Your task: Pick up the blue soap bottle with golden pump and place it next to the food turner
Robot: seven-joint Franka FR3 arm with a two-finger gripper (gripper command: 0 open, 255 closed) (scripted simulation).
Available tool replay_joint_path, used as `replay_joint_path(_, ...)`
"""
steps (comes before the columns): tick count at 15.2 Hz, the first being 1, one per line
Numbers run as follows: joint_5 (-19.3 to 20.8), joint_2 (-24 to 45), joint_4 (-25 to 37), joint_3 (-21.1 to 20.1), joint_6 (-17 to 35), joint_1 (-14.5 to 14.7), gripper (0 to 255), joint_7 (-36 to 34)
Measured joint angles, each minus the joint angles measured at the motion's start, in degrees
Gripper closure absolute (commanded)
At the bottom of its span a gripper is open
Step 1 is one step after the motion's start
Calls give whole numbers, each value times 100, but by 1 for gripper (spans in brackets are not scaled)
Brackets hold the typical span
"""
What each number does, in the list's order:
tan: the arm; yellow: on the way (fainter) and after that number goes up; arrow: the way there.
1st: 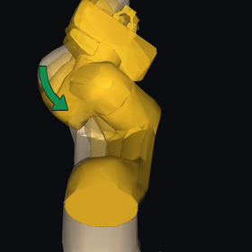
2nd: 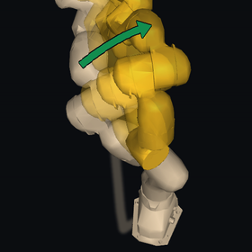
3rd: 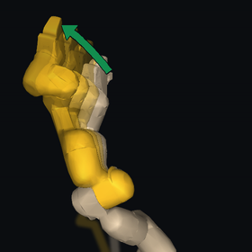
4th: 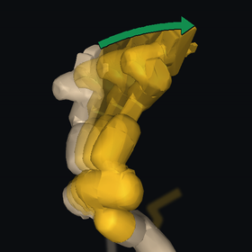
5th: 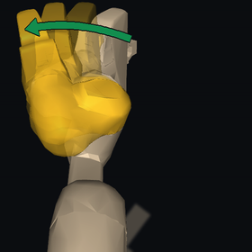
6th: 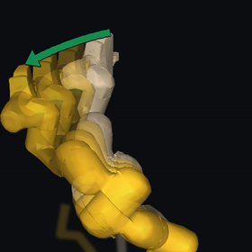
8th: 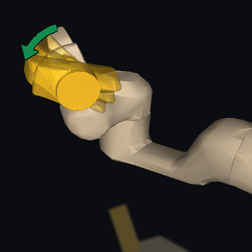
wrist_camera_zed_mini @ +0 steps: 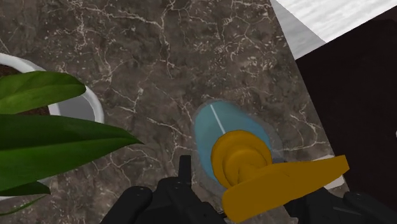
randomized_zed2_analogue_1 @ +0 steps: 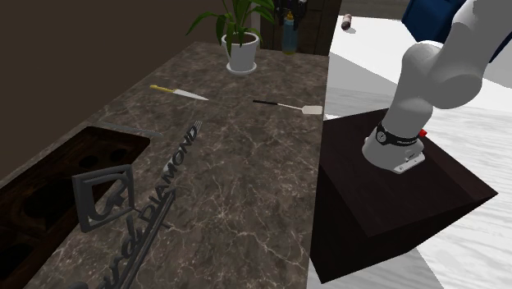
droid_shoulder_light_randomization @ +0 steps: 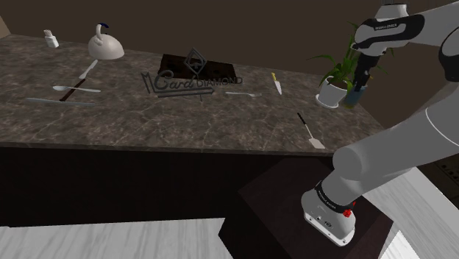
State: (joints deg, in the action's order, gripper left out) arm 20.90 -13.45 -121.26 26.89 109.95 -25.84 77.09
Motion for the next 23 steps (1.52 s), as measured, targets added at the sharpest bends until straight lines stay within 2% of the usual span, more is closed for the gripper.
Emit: replay_joint_path(23, 55, 663, -1194, 234, 1811, -69, 255, -266)
